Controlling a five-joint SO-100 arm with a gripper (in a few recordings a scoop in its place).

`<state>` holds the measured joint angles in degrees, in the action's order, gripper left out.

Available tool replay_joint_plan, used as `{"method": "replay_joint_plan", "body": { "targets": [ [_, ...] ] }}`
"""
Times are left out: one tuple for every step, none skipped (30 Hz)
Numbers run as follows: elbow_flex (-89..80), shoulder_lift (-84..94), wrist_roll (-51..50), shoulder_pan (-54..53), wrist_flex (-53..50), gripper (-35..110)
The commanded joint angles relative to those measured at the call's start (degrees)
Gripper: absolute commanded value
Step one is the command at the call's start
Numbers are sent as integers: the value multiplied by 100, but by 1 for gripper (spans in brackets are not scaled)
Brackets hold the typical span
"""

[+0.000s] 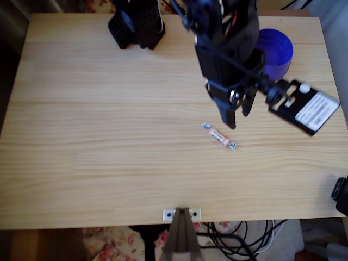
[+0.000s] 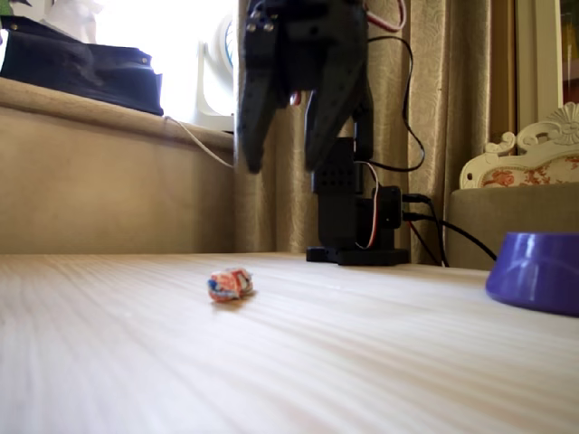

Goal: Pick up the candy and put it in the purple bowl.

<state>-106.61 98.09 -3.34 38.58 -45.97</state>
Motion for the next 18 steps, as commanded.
{"method": "replay_joint_plan", "body": {
  "targets": [
    [-44, 18, 18, -97, 352, 16],
    [-123, 0, 35, -132, 431, 16],
    [-202, 0, 53, -176, 483, 16],
    [-308, 26, 62, -229, 536, 16],
    [-448, 70, 79, -272, 598, 16],
    [-580, 114, 105, -308, 659, 16],
    [-703, 149, 105, -316, 721, 16],
    [-817, 167, 105, -316, 782, 16],
    [-905, 167, 97, -299, 835, 16],
    [-993, 167, 88, -272, 914, 16],
    [-1090, 167, 79, -255, 1002, 16],
    [-1169, 158, 79, -237, 1090, 16],
    [-1230, 141, 88, -237, 1160, 16],
    [-1257, 105, 88, -264, 1222, 16],
    [-1266, 62, 105, -281, 1274, 16],
    [-1248, 0, 114, -308, 1318, 16],
    [-1213, -88, 114, -316, 1354, 16],
    [-1169, -176, 123, -325, 1380, 16]
  ]
}}
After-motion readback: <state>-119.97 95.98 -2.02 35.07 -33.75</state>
